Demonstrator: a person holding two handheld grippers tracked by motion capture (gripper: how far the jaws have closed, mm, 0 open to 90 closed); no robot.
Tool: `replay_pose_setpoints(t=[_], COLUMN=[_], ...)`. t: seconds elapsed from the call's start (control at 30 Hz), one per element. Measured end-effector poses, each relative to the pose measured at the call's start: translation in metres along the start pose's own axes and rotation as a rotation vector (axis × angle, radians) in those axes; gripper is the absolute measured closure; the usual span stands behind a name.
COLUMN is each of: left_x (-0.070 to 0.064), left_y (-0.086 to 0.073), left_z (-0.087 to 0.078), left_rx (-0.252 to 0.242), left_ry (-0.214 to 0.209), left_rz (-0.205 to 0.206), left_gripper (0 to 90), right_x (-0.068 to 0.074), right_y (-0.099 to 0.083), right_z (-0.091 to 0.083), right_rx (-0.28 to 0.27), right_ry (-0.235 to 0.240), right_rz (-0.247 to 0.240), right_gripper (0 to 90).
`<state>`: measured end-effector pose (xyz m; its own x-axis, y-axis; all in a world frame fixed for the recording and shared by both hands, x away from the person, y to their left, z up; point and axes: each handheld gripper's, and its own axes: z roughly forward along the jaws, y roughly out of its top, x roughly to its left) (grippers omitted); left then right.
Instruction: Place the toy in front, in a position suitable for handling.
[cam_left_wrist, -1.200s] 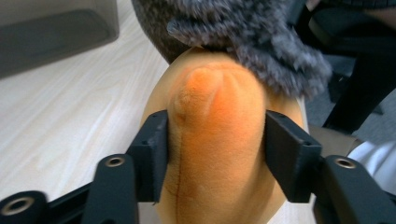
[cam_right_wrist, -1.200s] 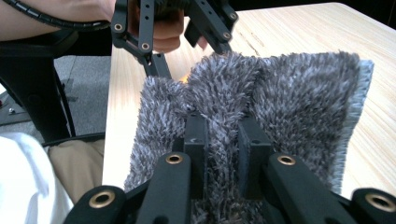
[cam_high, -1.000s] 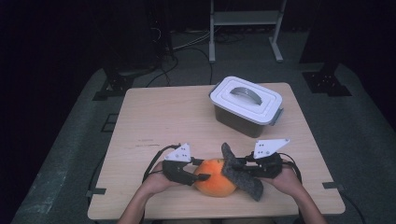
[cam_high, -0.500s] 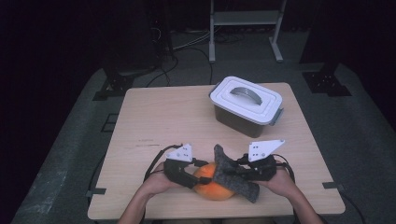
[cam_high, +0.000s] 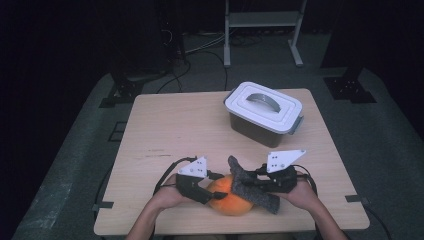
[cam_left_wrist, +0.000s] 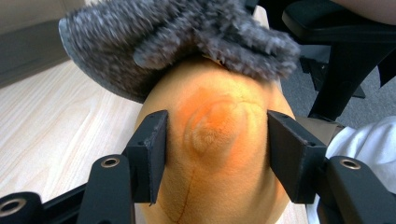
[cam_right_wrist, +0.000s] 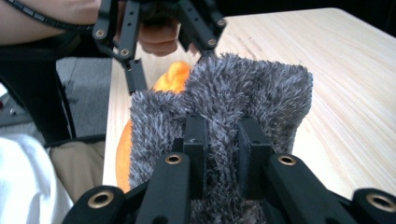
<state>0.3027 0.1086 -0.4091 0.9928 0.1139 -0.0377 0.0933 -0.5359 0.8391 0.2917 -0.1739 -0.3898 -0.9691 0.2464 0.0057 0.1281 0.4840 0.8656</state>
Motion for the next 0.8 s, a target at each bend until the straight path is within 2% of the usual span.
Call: replay_pose_setpoints(t=[0.07, 0.17, 0.27, 0.33, 0.37, 0.4, 0.47, 0.57, 0.63, 0.67, 0.8], left_x=[0.001, 0.006, 0.010, 0.011, 0.012, 0.014, 0.014, 0.011, 0.012, 0.012, 0.010], left_y=[-0.002, -0.004, -0.006, -0.004, -0.003, -0.003, -0.003, -0.001, -0.003, -0.003, -0.004], left_z=[-0.001, -0.004, -0.007, -0.009, -0.011, -0.013, -0.016, -0.011, -0.007, -0.005, 0.001], left_rx=[0.003, 0.002, 0.002, 0.003, -0.007, -0.030, -0.076, -0.055, -0.045, -0.048, -0.033], left_ry=[0.008, 0.035, 0.052, 0.081, 0.095, 0.092, 0.075, 0.080, 0.075, 0.068, 0.035], left_rz=[0.005, -0.020, -0.046, -0.073, -0.101, -0.120, -0.140, -0.127, -0.138, -0.153, -0.158], left_gripper=[43.0, 43.2, 41.7, 36.8, 30.9, 27.5, 27.2, 26.3, 26.3, 26.3, 26.0], right_x=[-0.001, -0.004, -0.004, -0.003, -0.003, -0.004, -0.004, -0.002, -0.001, 0.000, 0.004], right_y=[-0.002, -0.006, -0.011, -0.009, -0.009, -0.009, -0.009, -0.008, -0.007, -0.007, -0.005], right_z=[0.002, -0.001, 0.000, 0.003, 0.004, 0.005, 0.006, 0.008, 0.009, 0.009, 0.009], right_rx=[0.028, 0.056, 0.042, 0.043, 0.041, 0.038, 0.031, 0.027, 0.027, 0.029, 0.031], right_ry=[0.033, 0.012, -0.001, -0.013, -0.021, -0.028, -0.034, -0.038, -0.037, -0.041, -0.037], right_rz=[-0.004, 0.004, 0.025, 0.023, 0.027, 0.029, 0.037, 0.030, 0.027, 0.026, 0.025], right_gripper=[75.5, 75.5, 75.3, 75.2, 75.2, 75.2, 75.2, 75.2, 75.2, 75.1, 75.0])
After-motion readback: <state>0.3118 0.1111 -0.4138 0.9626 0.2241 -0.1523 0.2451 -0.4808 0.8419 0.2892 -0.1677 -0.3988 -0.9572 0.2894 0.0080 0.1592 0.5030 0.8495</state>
